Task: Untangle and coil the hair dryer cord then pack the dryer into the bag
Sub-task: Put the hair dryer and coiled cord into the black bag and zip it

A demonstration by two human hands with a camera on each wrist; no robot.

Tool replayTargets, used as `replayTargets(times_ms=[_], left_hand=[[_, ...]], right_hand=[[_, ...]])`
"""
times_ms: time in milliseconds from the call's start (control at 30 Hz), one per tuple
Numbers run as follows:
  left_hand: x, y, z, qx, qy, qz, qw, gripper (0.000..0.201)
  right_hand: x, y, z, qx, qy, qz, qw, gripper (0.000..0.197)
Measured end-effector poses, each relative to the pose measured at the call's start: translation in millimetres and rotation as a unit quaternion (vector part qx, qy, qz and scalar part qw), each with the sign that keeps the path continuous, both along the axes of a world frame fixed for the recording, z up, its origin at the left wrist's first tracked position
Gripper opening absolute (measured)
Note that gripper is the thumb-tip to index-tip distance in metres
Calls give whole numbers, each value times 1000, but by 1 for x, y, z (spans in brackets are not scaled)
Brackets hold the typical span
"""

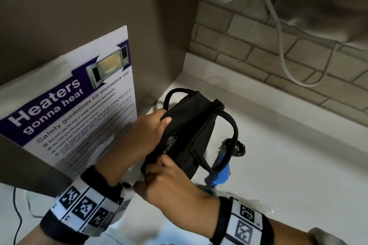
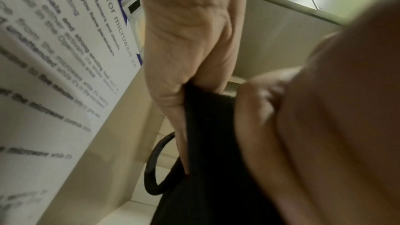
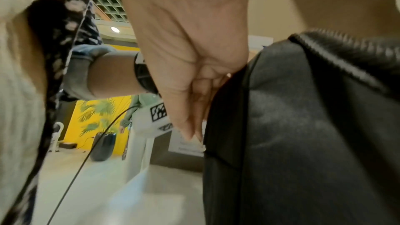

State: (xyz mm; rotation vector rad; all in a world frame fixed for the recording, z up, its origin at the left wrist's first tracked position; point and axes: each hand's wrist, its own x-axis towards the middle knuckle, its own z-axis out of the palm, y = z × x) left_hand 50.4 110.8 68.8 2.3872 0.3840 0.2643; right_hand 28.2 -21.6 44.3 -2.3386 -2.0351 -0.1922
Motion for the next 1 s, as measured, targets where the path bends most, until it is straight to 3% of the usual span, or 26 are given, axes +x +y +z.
replayTargets(times_ms=[67,133,233,367,500,600,733,900,1000], left_hand=[[1,4,-1,-7,-11,-1,1000,23],[1,9,1,-12,-16,-6,1000,21],[-1,17,4,-27,-8,-7,1000,19],[1,28,3,-45,14,-17,999,15],[5,32,-1,49,-41,48,997,25],[3,25,-3,121,-88,58,987,25],[1,10,2,117,-54,39,991,26],[-10,6,9,87,-20,50,995,33],[-18,3,13,169,-8,81,982,41]], right_hand=[[5,-7,15,-5,35,-13,999,18],[12,-14,27,0,41,-36,999,29],[20,-26,34,76,0,-80,994,32],[26,-41,24,124,-59,-132,982,57],[32,-61,27,76,-103,-128,983,31],[31,-65,27,76,-92,-129,984,27],[30,-63,28,59,-56,-111,991,28],[49,-76,57,103,84,-128,983,37],[83,-100,68,170,152,-179,957,33]])
